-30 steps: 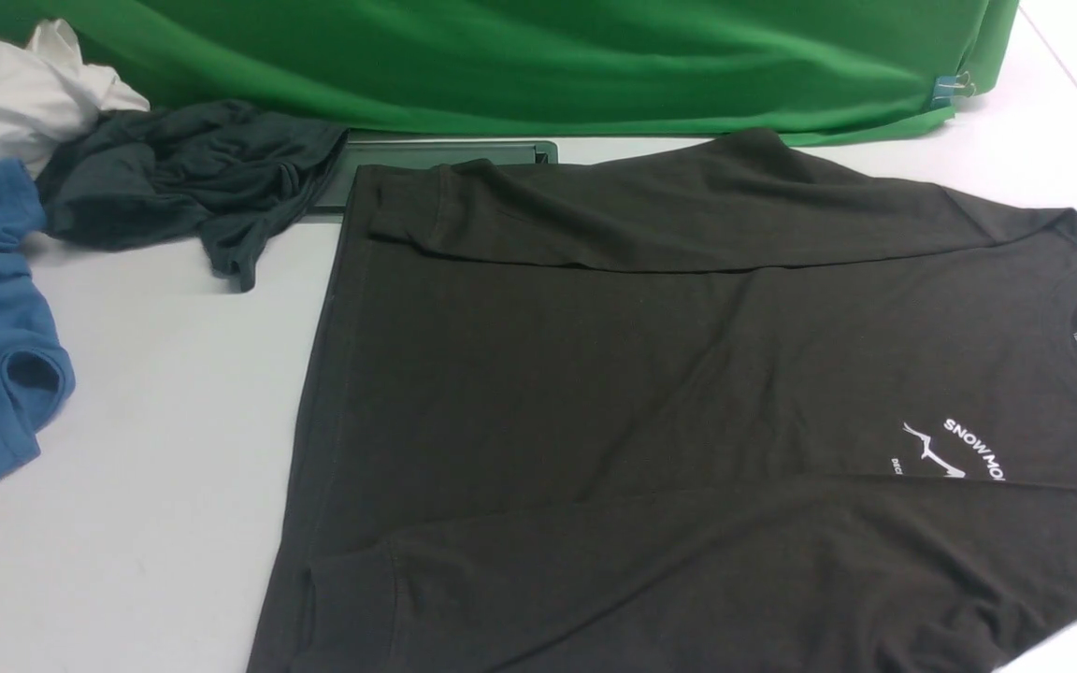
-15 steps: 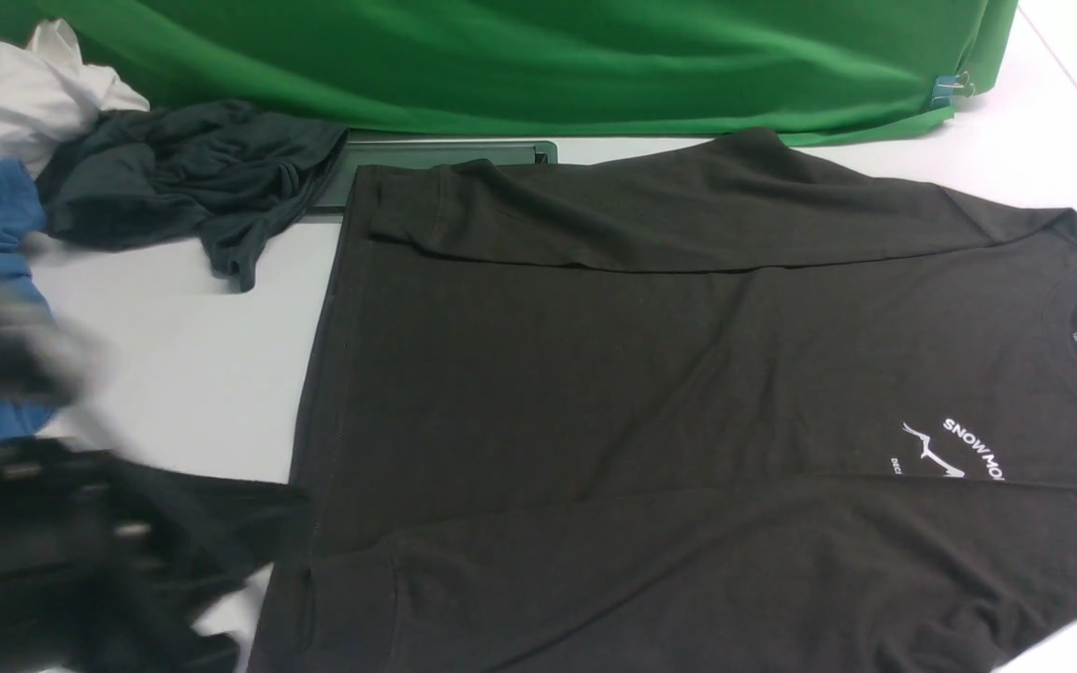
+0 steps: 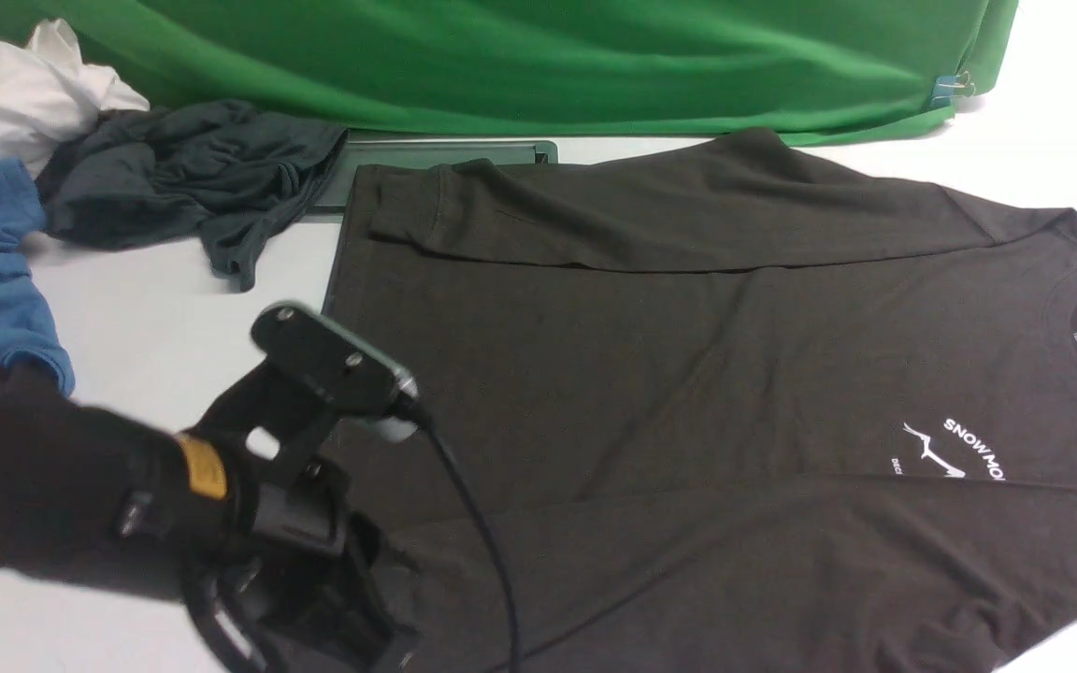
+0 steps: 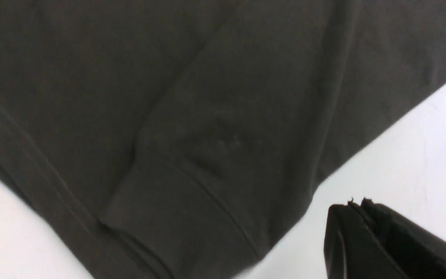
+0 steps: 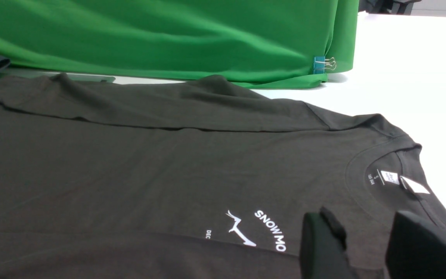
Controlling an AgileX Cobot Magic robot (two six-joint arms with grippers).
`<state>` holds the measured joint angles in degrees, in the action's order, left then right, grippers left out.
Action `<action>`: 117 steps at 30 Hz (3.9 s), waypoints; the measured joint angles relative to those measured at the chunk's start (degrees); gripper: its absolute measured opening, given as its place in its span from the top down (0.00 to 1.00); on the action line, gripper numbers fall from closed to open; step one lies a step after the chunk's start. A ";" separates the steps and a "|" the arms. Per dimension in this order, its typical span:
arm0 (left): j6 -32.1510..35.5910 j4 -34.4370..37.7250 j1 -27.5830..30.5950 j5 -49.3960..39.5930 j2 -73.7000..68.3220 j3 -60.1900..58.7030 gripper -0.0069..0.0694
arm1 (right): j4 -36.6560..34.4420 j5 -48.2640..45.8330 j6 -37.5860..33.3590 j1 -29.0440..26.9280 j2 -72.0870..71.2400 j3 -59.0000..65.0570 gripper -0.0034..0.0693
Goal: Fold a long-sleeved shirt on a white desktop.
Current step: 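Grasp the left edge of the dark T-shirt lying flat on the table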
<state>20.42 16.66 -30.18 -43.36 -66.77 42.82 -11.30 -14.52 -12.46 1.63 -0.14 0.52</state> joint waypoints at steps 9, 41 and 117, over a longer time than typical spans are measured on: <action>1.88 -1.42 0.13 -4.35 -0.60 3.55 0.88 | -2.47 1.89 3.48 0.00 0.00 0.00 0.62; 15.78 5.56 13.40 -12.25 -1.65 3.61 0.87 | -5.37 -49.81 -11.20 14.74 31.63 -48.58 0.63; 13.56 -7.20 13.57 -8.10 -28.58 18.40 0.87 | -6.16 -47.35 -9.72 21.28 32.51 -48.63 0.62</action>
<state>33.98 9.47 -16.61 -51.47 -95.35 61.22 -17.46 -61.87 -22.18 22.91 32.37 -48.11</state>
